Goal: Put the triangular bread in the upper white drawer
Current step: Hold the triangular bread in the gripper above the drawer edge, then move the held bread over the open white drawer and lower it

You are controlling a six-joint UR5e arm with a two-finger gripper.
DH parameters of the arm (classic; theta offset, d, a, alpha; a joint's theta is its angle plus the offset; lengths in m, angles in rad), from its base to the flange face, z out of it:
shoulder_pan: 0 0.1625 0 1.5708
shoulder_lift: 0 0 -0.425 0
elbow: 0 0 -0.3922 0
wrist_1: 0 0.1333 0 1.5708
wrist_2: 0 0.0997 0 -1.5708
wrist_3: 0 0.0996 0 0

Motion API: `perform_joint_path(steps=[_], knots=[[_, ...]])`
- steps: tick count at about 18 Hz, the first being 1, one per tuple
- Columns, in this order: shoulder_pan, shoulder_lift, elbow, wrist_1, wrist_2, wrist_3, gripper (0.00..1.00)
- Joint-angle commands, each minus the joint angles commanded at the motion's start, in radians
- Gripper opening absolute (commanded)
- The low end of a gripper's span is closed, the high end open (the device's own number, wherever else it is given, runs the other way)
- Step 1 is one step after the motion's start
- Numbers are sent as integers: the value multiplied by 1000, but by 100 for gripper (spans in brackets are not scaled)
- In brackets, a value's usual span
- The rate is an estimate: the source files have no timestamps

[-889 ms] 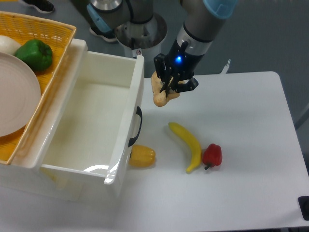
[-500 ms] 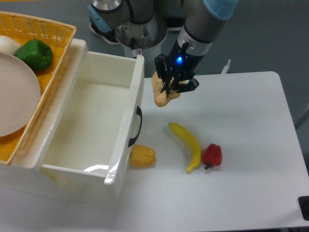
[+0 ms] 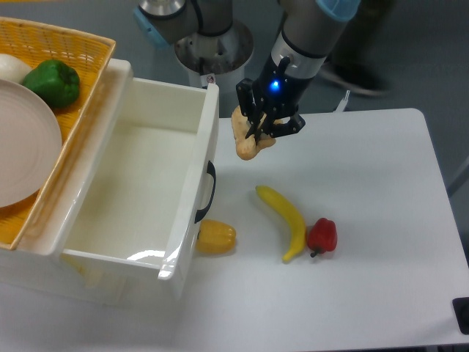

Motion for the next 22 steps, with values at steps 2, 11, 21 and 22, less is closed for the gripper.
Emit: perform_joint_path(steps=[2, 11, 21, 22], knots=[[-2, 3, 2, -2, -2, -5, 19], [-38, 52, 2, -2, -71, -113, 19], [-142, 72, -11, 0, -91, -219, 23], [-150, 72, -11, 0, -91, -222, 24]])
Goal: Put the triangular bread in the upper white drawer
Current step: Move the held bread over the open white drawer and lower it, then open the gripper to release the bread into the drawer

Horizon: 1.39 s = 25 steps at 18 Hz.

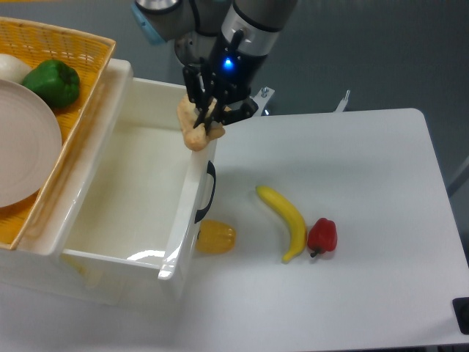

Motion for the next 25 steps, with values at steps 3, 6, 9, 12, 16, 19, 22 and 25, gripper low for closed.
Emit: perform_joint_path(steps=[3, 6, 9, 12, 16, 19, 22, 25], knots=[[-8, -2, -5, 0, -5, 0, 31], [-35, -11, -15, 5, -8, 0, 64], [-46, -14, -15, 6, -6, 3, 80], [-55, -15, -17, 6, -6, 5, 88], [-58, -15, -18, 6, -6, 5, 89], [-60, -15, -18, 8, -6, 8, 91], [-78, -15, -18, 8, -5, 6, 92], [-100, -20, -21, 8, -5, 6, 94]])
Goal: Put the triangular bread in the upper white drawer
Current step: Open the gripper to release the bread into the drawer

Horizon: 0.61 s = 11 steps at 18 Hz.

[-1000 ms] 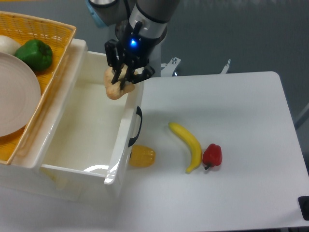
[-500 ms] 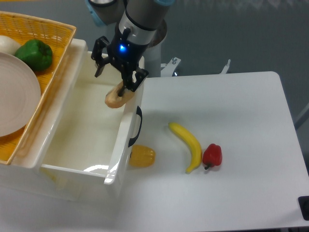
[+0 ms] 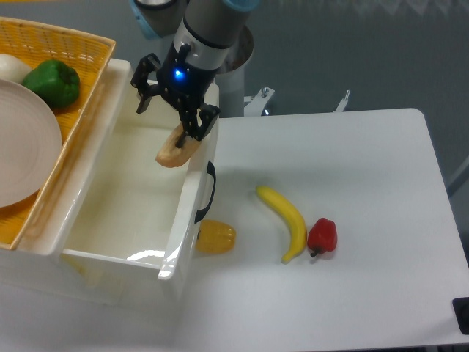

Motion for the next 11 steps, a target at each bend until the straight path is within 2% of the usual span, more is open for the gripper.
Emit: perform_joint_path(steps=[11], knots=[[-8, -11, 2, 2, 6, 3, 94]])
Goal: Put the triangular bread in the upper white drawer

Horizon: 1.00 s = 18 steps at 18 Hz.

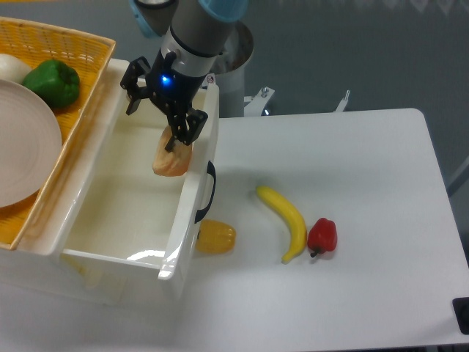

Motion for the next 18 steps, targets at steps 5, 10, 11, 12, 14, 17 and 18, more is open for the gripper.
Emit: perform_joint_path(steps=[5, 10, 11, 12, 14, 17, 18], knots=[[2, 3, 0, 0, 0, 2, 94], [2, 2, 0, -2, 0, 3, 94], [3, 2, 2, 0, 0, 3, 94], [5, 2, 2, 0, 0, 3, 94], [12, 2, 5, 3, 2, 11, 94], [61, 2, 6, 30, 3, 17, 100], [67, 2, 0, 52, 3, 15, 100]])
